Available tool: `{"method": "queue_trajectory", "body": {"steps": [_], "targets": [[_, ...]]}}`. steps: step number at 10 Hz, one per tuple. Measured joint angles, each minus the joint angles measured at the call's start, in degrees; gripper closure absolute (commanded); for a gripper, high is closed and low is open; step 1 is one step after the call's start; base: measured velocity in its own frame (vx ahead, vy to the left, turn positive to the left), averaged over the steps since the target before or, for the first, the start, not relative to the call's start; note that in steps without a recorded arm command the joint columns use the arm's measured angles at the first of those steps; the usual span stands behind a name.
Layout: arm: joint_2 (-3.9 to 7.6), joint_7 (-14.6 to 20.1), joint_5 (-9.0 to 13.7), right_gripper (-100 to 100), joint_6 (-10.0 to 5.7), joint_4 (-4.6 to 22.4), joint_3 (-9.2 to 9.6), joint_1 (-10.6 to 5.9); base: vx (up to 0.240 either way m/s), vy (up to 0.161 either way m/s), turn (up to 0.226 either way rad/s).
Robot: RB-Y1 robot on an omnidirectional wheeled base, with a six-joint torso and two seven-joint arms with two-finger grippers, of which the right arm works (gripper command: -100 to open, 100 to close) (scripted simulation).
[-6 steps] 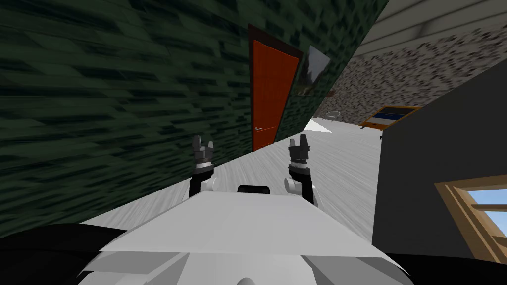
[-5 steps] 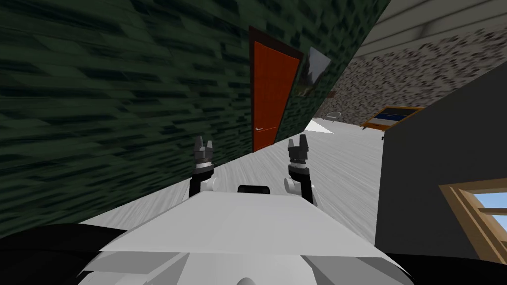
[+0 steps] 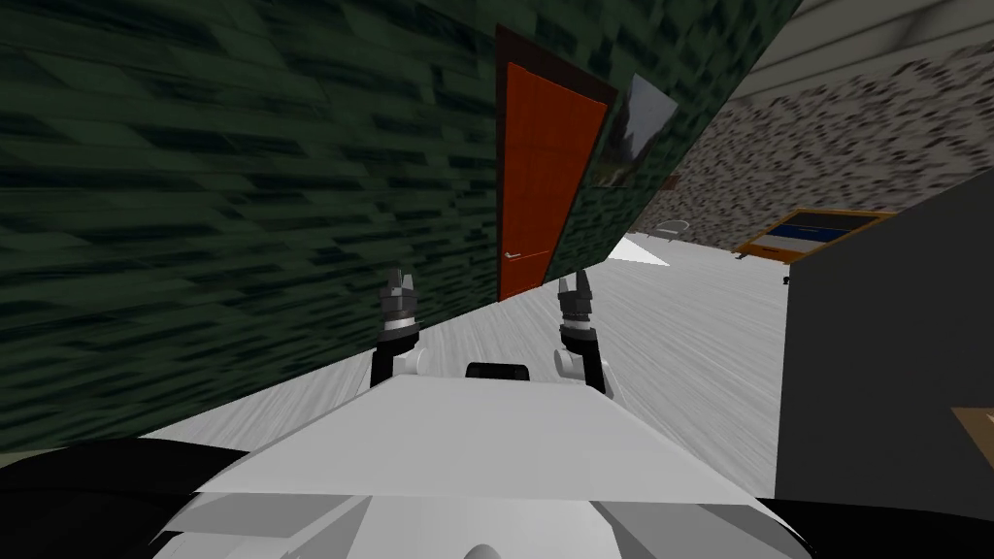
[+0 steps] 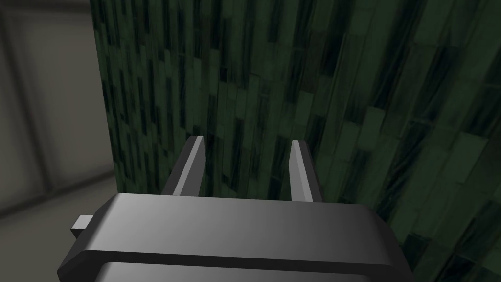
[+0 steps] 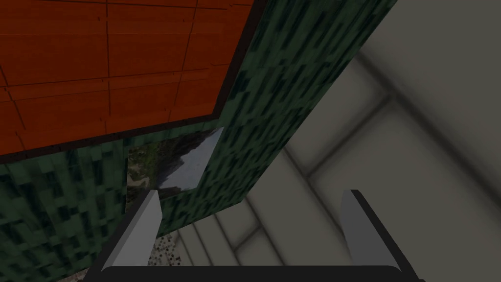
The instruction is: Pull the door open
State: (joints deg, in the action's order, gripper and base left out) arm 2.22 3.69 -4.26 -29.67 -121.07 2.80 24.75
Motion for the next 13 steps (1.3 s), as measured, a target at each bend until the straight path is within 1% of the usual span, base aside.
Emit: {"method": "queue_trajectory", "body": {"steps": [3, 6, 8, 10, 12, 13], "targets": [[0.63, 0.12, 0.40, -100, -0.53, 2.74, 0.36, -0.70, 0.084, -0.013, 0.058], [1.58, 0.50, 1.05, -100, -1.46, 5.92, 0.35, -1.40, 0.090, -0.013, 0.072], [2.04, 0.64, 1.40, -100, -2.13, 8.29, 0.55, -1.93, 0.106, -0.020, 0.087], [2.81, 1.01, 1.92, -100, -2.74, 10.53, 0.50, -2.44, 0.092, -0.028, 0.079], [3.13, 1.04, 2.20, -100, -3.01, 12.55, 0.88, -2.94, 0.098, -0.022, 0.081], [3.49, 1.19, 2.48, -100, -3.47, 14.26, 0.82, -3.50, 0.090, -0.028, 0.077]]}}
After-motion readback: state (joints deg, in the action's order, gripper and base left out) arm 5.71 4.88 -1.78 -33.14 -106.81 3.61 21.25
